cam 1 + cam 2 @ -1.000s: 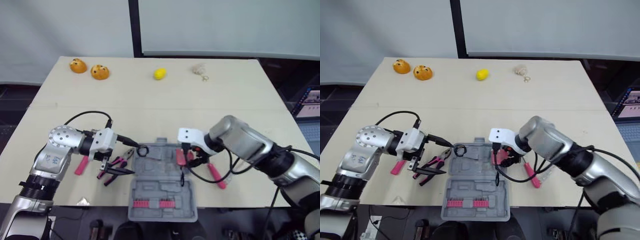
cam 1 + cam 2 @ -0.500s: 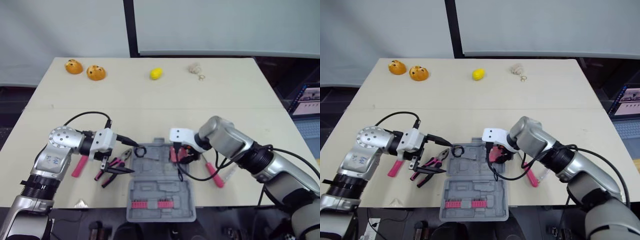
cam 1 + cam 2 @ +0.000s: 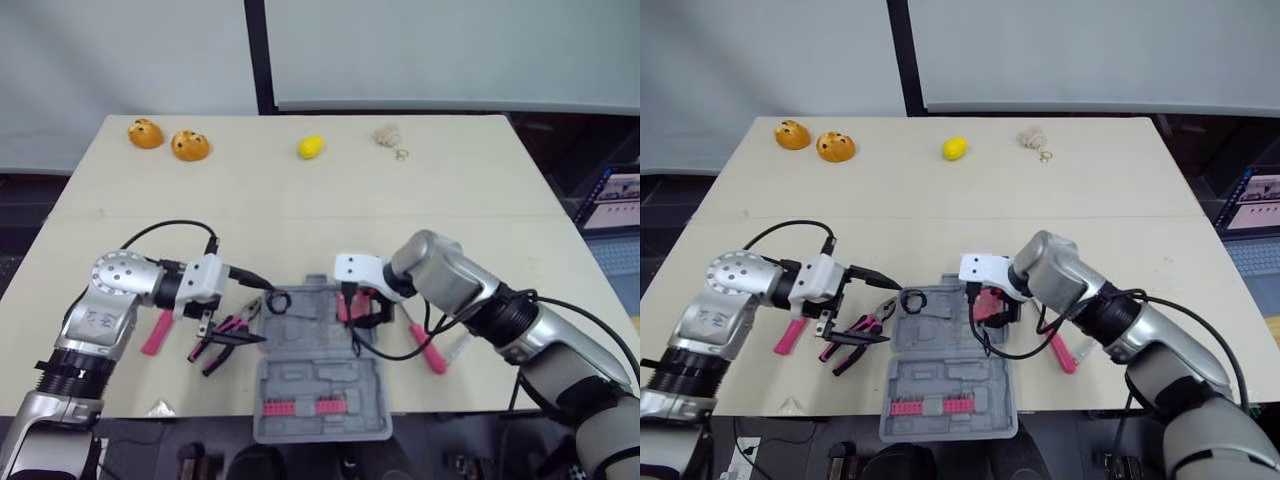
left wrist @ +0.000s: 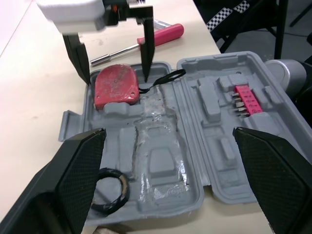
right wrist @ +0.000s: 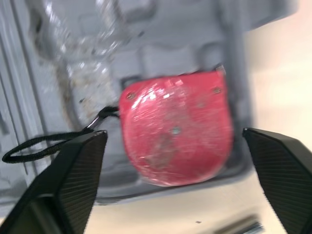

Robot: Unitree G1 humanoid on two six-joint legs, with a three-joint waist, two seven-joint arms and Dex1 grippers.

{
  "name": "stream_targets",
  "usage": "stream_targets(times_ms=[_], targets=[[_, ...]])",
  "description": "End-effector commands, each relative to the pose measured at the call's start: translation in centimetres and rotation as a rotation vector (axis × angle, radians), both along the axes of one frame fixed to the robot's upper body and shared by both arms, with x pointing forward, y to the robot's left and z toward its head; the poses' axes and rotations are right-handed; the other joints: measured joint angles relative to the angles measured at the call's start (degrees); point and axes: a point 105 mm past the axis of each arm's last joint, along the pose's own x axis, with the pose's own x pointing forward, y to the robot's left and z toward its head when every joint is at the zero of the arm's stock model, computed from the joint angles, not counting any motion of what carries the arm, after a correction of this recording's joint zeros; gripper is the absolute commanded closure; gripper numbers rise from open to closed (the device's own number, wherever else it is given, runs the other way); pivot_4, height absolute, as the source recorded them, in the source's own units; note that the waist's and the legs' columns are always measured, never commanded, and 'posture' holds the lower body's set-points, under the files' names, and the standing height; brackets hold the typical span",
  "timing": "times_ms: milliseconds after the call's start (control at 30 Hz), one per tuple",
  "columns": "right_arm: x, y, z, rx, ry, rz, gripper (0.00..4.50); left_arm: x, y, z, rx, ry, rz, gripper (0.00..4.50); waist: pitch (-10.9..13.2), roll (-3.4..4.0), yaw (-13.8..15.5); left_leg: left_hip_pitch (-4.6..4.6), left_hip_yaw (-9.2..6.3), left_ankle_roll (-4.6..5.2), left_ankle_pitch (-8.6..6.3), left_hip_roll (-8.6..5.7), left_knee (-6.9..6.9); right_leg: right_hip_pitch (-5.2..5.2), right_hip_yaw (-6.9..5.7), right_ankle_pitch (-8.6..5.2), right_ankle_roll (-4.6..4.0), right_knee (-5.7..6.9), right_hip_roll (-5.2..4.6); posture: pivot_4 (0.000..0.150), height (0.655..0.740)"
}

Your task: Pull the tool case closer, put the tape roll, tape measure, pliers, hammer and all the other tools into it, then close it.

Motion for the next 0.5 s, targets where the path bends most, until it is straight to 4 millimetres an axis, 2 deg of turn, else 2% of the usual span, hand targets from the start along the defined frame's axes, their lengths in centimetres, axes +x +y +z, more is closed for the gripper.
stream_targets(times_ms=[33, 167, 267, 400, 500], targets=[[-0.9, 0.3, 4.1, 0.171, -0.085, 0.029, 0.02, -0.1, 0.3, 0.9, -0.013, -0.036, 0.016, 0.00, 0.0, 0.00, 0.0, -0.04, -0.02, 0.00, 0.00, 0.00, 0.00, -0.02, -0.01, 0.00, 0.00, -0.01, -0.01, 0.150, 0.7400], [-2.9, -0.4, 3.4, 0.399, -0.112, 0.075, 0.02, -0.1, 0.1, 1.2, -0.024, -0.046, 0.020, 0.00, -0.1, -0.14, 0.7, -0.06, -0.07, -0.05, -0.03, 0.02, -0.04, 0.10, -0.19, 0.00, 0.00, -0.16, -0.01, 0.150, 0.7400], [-2.7, -1.6, 2.3, 0.592, -0.184, 0.024, 0.02, -0.1, 0.0, 1.2, -0.025, -0.043, 0.017, 0.00, -0.1, -0.12, 0.8, -0.13, 0.09, -0.06, -0.04, -0.07, 0.02, 0.19, -0.36, 0.00, 0.02, -0.23, -0.06, 0.150, 0.7400], [-2.7, -2.7, 0.3, 0.713, -0.170, -0.048, 1.84, -0.2, -0.1, 1.3, -0.020, -0.037, 0.003, 0.00, -0.1, -0.10, 0.6, -0.13, 0.15, -0.05, -0.03, -0.17, 0.07, 0.19, -0.34, 0.03, 0.06, -0.19, 0.00, 0.150, 0.7400], [-2.3, -2.8, -0.4, 0.743, -0.182, -0.076, 1.84, -0.2, -0.2, 1.4, -0.019, -0.039, 0.001, 0.00, -0.1, -0.09, 0.5, -0.04, 0.12, -0.11, -0.01, -0.16, 0.01, 0.20, -0.29, 0.00, 0.01, -0.16, 0.07, 0.150, 0.7400]])
